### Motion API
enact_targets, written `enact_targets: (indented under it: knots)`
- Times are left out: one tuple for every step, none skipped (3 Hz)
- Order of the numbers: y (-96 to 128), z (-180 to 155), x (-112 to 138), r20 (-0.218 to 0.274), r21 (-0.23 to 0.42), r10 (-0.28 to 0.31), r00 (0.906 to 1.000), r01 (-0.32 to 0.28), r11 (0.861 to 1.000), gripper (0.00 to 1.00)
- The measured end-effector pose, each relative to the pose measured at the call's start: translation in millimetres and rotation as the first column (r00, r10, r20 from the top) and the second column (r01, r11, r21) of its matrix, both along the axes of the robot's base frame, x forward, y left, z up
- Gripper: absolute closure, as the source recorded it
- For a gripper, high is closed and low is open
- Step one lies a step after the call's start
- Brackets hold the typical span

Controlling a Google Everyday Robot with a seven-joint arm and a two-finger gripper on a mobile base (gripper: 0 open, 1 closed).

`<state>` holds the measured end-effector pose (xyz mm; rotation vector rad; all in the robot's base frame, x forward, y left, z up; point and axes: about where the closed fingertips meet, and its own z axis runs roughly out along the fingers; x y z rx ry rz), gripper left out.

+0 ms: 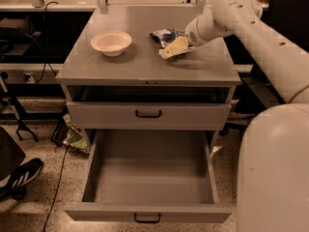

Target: Place blue chip bag into middle drawer

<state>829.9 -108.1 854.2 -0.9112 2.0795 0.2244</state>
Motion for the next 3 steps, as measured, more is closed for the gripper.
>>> enact_targets:
  knots:
    - [9.5,-10.6,7.6,-0.013,0.031,0.020,0.9997,-0.020,0.999,0.16]
    - [5.7,-9.3,6.1,-0.010,0.039,0.024,0.9997,-0.023,0.999,0.39]
    - [-3.7,0.4,-1.5,0.010,0.046,0.026,0.9996,-0.026,0.999,0.62]
